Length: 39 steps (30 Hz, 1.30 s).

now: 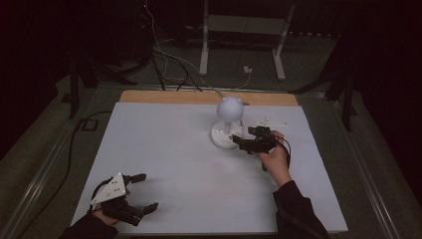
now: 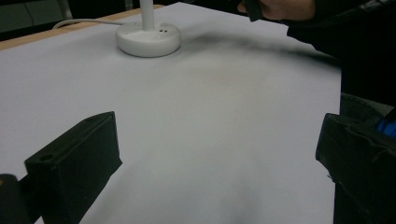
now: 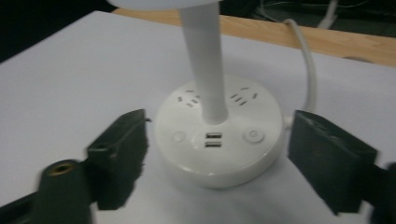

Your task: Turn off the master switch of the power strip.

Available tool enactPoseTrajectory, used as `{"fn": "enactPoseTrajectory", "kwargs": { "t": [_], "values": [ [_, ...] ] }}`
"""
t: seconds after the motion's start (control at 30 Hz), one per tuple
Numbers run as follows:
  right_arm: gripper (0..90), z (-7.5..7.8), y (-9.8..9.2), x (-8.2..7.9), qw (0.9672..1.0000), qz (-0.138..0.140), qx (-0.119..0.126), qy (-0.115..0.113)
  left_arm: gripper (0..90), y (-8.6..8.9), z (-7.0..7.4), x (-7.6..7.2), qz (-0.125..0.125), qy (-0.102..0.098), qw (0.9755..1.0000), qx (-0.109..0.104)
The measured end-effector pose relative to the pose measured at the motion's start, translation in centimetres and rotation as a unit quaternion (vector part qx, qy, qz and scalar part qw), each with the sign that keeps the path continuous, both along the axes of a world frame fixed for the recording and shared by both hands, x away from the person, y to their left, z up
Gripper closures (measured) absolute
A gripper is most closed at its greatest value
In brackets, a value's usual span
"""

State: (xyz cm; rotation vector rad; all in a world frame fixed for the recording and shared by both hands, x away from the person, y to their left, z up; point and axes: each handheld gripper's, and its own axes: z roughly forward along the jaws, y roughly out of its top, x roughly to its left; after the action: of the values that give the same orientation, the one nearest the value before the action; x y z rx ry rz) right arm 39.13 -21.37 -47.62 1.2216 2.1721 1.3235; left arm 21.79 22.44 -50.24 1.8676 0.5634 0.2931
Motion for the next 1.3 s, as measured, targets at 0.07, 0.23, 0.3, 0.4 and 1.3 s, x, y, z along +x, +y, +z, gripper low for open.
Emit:
{"fn": "enactPoseTrajectory", "kwargs": {
  "t": [0.07, 0.23, 0.3, 0.4, 1.3],
  "values": [
    [9.0, 0.2, -0.3, -0.5, 0.9995, 0.025, 0.017, 0.006, 0.3, 0.0, 0.0, 0.0, 0.000, 0.000, 1.0000, 0.001],
    [2.3, 0.4, 0.0, -1.2, 0.9983, 0.058, -0.006, -0.007, 0.3, 0.0, 0.0, 0.0, -0.001, 0.000, 1.0000, 0.001],
    [1.3, 0.5, 0.1, -1.4, 0.9975, 0.071, -0.006, -0.005, 0.3, 0.0, 0.0, 0.0, 0.000, 0.000, 1.0000, 0.002],
    [1.3, 0.8, 0.1, -1.9, 0.9974, 0.071, -0.012, -0.011, 0.3, 0.0, 0.0, 0.0, -0.001, 0.000, 1.0000, 0.002],
    [0.0, 1.1, -2.4, -7.1, 0.9944, 0.101, 0.003, -0.029, 0.3, -0.1, -0.1, 0.1, -0.002, 0.001, 1.0000, 0.005]
  ]
}}
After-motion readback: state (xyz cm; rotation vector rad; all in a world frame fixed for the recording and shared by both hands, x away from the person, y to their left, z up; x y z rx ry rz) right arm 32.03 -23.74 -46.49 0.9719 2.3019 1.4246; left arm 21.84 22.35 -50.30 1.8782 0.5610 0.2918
